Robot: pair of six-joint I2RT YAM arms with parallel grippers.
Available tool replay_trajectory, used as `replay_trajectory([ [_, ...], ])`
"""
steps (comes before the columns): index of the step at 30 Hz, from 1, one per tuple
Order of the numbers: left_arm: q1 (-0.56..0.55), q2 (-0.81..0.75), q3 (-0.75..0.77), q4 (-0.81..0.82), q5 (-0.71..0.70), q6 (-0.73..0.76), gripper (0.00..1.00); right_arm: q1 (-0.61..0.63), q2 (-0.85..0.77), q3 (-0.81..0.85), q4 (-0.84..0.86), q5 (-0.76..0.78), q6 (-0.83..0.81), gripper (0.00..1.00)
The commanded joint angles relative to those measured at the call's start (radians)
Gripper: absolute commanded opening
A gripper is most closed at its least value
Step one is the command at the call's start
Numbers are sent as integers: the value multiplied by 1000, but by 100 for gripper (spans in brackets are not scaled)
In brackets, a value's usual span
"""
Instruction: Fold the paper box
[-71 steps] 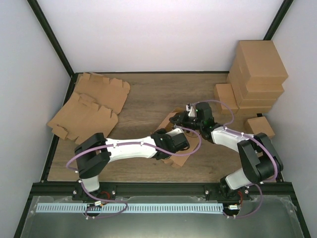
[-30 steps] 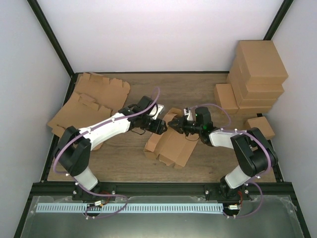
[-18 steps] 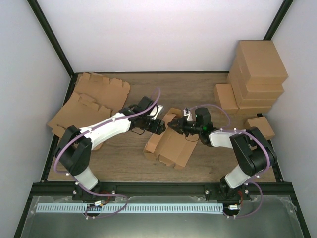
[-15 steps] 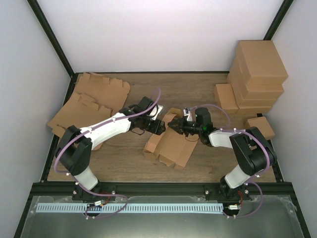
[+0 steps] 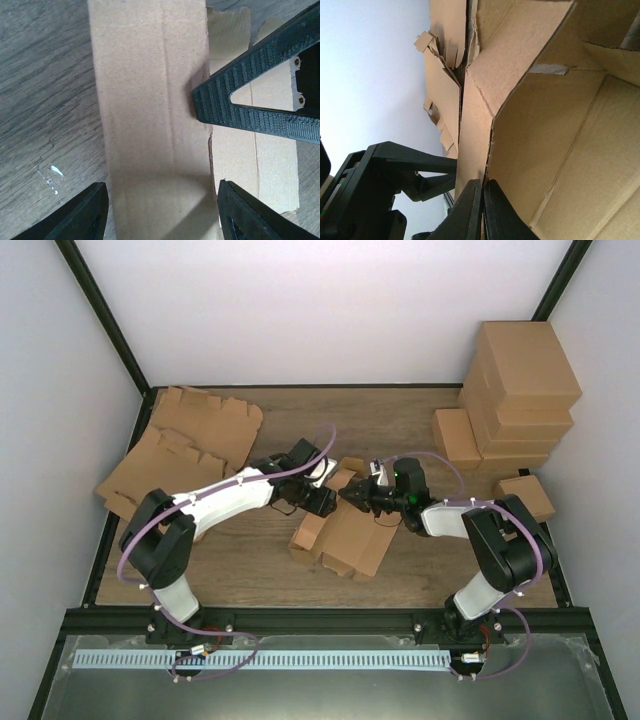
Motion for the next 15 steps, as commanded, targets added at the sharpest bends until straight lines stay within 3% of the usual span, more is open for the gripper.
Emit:
replay_trajectory([
  [1,-28,37,43,-54,-51,26,63,8,8,-4,-10,-2,-19,1],
  [6,-38,40,50,-63,-64,25,63,8,5,-5,-10,-2,-18,1],
  [11,-46,45,62,-83,-107,18,53,8,3,-6,-10,-4,-19,2],
  [15,-52,43,77,-99,-129,26,49,7,-10,-1,-27,1,-40,14],
])
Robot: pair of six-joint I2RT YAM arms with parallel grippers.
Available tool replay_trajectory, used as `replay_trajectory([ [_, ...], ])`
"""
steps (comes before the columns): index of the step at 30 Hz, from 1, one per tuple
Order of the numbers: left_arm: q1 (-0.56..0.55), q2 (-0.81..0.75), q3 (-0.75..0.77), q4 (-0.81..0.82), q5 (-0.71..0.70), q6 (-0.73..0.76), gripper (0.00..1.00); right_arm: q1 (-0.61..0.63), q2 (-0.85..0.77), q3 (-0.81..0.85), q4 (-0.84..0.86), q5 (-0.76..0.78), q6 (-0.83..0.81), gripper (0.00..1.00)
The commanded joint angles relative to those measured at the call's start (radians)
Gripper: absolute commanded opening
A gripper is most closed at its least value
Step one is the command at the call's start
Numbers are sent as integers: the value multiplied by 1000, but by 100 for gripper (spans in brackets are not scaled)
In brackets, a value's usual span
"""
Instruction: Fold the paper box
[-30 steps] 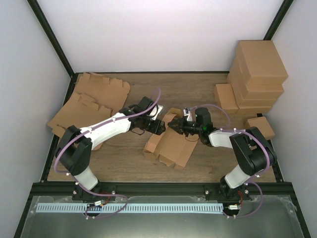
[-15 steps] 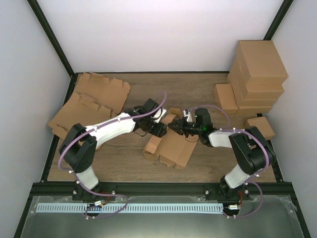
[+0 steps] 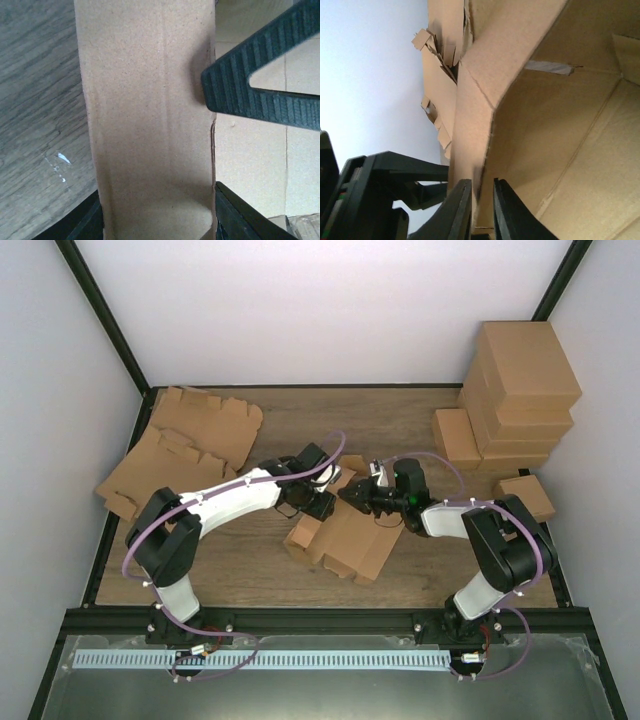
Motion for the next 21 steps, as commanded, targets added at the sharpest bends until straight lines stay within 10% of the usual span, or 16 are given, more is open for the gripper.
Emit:
replay_trajectory([
  [1,-9,7,43,-35,-47,18,48,6,-16,5,-37,5,-50,17],
  [14,-16,1,76,-104,-46,117,47,-56,-169,131,-440,199,-449,27],
  [21,-17,-2,89,-139,-57,171,47,-57,-178,231,-543,247,-675,1],
])
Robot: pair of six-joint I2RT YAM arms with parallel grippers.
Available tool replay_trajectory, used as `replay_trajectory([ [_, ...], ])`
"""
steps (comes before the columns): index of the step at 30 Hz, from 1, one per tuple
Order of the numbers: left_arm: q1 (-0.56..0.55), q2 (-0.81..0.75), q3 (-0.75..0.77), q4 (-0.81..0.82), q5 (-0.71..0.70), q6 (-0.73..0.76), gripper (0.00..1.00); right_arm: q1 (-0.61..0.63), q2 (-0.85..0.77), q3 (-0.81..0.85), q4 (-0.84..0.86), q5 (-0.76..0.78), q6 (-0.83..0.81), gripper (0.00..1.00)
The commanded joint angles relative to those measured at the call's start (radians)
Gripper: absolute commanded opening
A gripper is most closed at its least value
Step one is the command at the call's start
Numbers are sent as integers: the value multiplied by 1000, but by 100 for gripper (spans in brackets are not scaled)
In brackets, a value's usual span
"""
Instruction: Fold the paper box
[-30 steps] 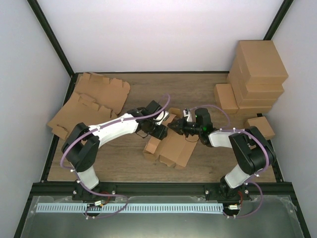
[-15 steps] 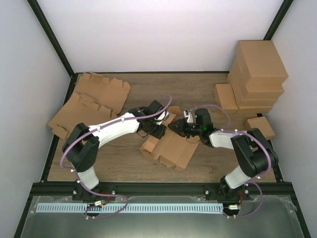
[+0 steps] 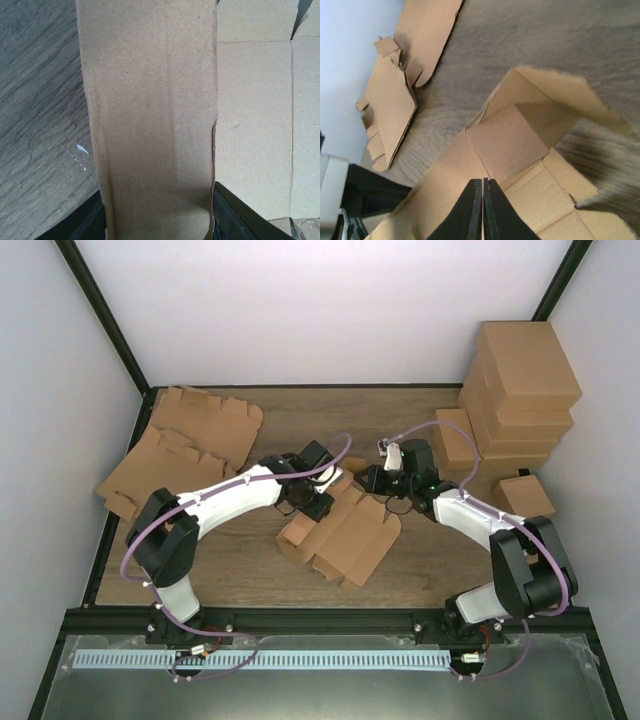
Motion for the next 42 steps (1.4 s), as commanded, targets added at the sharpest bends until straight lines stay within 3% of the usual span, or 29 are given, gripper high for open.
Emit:
replay_trajectory([
  [1,-8,-4,32,-30,-8,62,47,-6,-9,87,-94,59,-193,1],
  [9,-26,-7,24,-43,-4,97,47,-5,89,173,-149,141,-277,1],
  [14,-30,-22,5,-24,20,100,47,-3,138,179,-173,107,-310,1],
  [42,-133,10,2,-37,-90,123,47,45,9,-18,-125,-25,-230,1],
])
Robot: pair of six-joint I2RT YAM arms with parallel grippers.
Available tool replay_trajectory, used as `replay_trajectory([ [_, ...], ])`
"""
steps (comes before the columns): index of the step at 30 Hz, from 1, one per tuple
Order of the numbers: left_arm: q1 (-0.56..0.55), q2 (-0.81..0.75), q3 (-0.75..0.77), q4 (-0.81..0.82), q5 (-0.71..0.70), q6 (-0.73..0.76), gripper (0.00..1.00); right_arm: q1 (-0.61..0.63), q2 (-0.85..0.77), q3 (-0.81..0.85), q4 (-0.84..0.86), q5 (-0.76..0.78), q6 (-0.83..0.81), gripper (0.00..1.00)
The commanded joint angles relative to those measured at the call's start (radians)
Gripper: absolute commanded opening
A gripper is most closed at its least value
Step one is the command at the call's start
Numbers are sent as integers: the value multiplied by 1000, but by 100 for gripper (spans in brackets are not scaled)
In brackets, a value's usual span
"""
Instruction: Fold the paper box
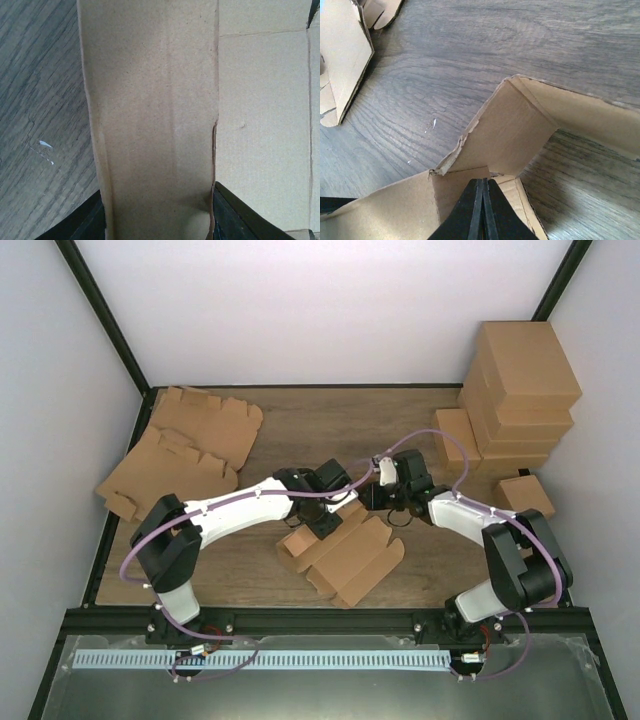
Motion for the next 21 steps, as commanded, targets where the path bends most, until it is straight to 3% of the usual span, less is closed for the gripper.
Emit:
replay_trajectory([
  [1,-4,10,-3,22,-19,13,47,11,-40,-14,2,-58,15,1],
  [21,-33,16,-10,10,-19,10,47,11,0,-25,-27,-162,3,1],
])
